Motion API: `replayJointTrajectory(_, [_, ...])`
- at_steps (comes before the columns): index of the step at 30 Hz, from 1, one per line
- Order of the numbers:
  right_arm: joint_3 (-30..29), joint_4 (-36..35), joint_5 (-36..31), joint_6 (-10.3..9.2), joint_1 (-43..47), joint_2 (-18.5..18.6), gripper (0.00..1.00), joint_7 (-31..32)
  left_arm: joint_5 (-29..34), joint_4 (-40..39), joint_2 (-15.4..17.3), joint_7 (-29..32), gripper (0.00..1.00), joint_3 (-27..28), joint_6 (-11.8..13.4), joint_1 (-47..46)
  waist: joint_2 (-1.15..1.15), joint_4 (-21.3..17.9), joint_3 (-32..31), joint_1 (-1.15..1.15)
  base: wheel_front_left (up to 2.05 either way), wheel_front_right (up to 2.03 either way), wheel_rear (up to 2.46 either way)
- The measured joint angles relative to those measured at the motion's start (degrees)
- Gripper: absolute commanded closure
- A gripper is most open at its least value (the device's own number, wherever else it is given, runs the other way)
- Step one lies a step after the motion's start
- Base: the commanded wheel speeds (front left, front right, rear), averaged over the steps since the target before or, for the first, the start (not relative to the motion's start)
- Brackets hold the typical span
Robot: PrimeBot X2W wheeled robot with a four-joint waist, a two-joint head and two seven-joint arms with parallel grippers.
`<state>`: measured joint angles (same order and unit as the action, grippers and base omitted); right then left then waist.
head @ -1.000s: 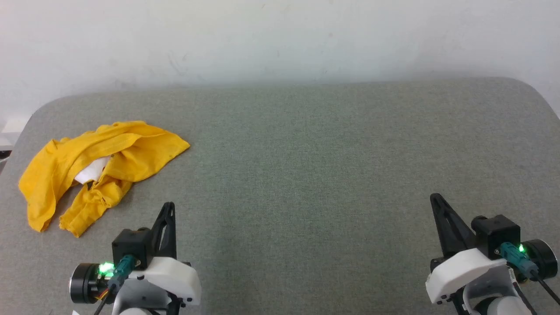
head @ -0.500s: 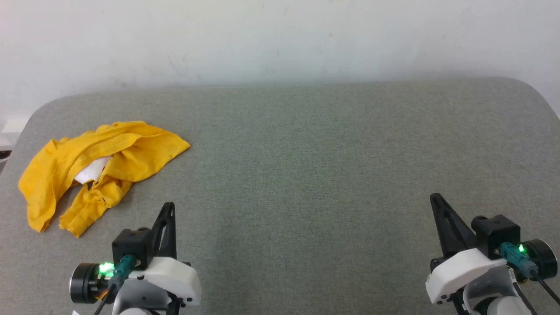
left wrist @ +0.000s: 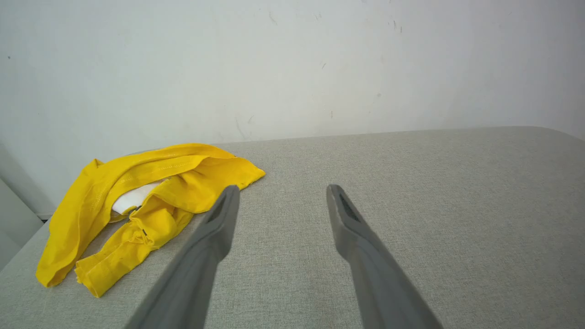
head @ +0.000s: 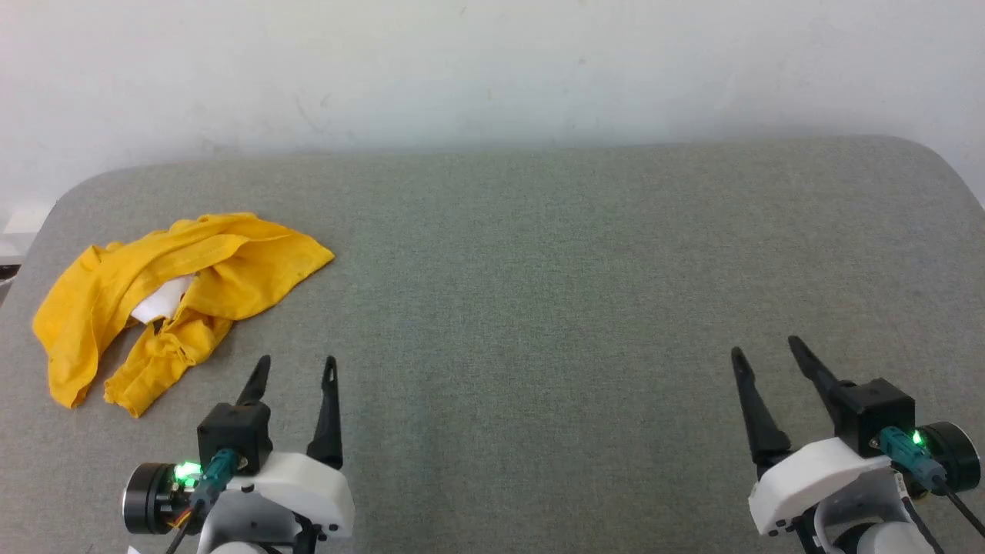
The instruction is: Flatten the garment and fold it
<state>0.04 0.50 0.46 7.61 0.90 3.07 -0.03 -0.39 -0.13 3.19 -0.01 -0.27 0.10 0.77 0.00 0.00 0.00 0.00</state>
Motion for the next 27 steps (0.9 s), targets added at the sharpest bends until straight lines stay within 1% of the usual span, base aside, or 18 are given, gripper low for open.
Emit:
replayJointTrajectory(1, [0.0,0.0,0.0,0.0,0.0,0.0,0.0,0.0,0.0,0.0,0.0,0.0,0.0,0.0,0.0,0.0,0.0,0.0,0.0,0.0,0.0,0.0,0.0])
replayJointTrajectory(27, [-2.93,2.19,2.75,0.0,0.13,0.0,0.0,-2.71,-1.65,-0.46,0.0,-2.63,0.0,-0.04,0.0,0.52,0.0,0.25,-0.4,0.0,0.0,0.0,0.0])
